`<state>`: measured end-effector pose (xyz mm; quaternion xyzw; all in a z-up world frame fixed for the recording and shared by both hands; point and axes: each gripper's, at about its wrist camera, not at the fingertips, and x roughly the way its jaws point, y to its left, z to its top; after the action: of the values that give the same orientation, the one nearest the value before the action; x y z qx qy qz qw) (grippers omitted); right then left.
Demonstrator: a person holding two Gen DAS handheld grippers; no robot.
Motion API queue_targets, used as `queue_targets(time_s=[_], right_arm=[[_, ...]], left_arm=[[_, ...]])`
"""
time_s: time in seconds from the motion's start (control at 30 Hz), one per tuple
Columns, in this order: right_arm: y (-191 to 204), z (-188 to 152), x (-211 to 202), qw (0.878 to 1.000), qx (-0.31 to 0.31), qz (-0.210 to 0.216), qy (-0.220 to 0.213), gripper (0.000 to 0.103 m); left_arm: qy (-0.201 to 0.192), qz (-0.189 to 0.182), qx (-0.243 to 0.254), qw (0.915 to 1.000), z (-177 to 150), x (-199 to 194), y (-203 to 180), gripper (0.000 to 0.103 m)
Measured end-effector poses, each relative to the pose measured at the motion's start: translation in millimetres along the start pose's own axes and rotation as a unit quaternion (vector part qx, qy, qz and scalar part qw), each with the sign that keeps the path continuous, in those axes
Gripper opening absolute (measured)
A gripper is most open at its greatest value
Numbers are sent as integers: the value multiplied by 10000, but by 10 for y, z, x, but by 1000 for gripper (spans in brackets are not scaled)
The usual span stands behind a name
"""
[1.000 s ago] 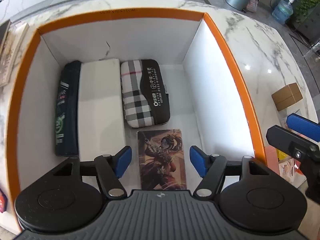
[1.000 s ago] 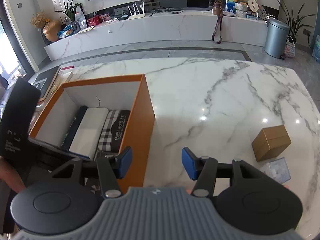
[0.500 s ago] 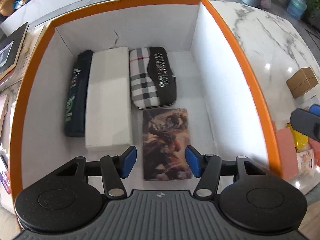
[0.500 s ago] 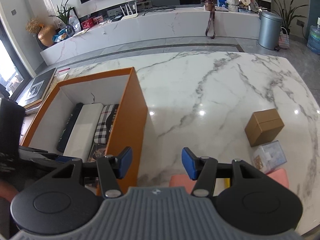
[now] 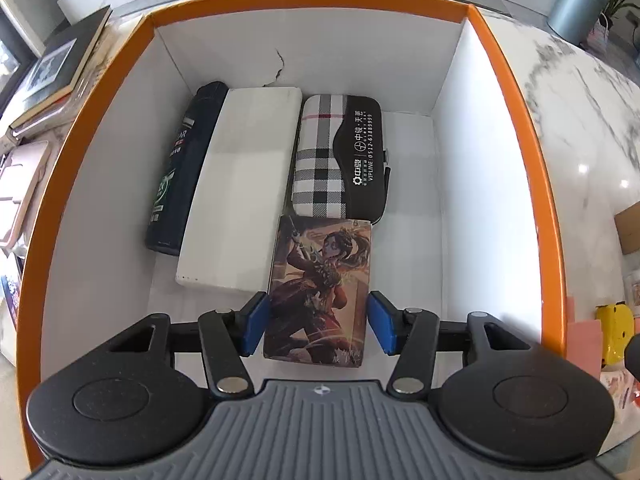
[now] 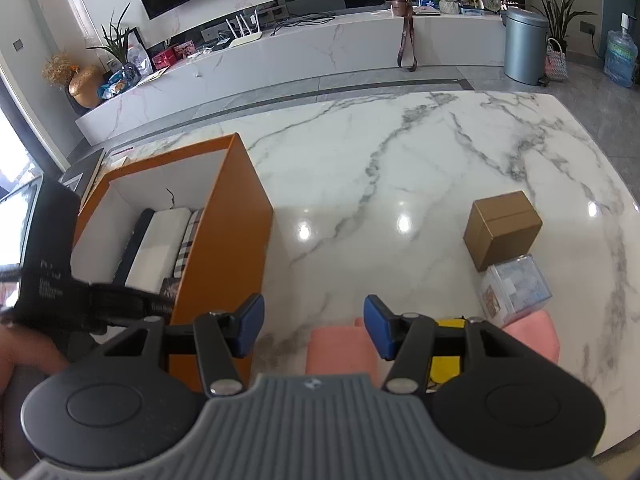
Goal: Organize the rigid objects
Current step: 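Lower the picture-printed card box into the box and open the left gripper, then move both grippers toward the pink objects on the table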
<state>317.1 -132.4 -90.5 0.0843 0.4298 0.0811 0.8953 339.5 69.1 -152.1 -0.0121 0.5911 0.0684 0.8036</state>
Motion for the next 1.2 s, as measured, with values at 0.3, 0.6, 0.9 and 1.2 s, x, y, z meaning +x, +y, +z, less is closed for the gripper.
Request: queue_targets(time_s=[0.3,0.6,0.9,1.2], right_arm=[[-219,-67,-95,9998,156,-28,80,61],[-539,-150,-408,9993,278,-232,-51,61],[-1164,-354,-719,9947,892,-501,24,50],[-1413,-425,-593,9896,1406,-196,216,46]], left_arm=[[-420,-311,54,9986,-77,-371,6,61],[-1630,-1039,717,9785,-392,-1260,-356,61],[-1397,-1696,1391,9656,-673,-1425,-908,56],[-731,-1512,1399,9758,-633,-1083,-1223,55]])
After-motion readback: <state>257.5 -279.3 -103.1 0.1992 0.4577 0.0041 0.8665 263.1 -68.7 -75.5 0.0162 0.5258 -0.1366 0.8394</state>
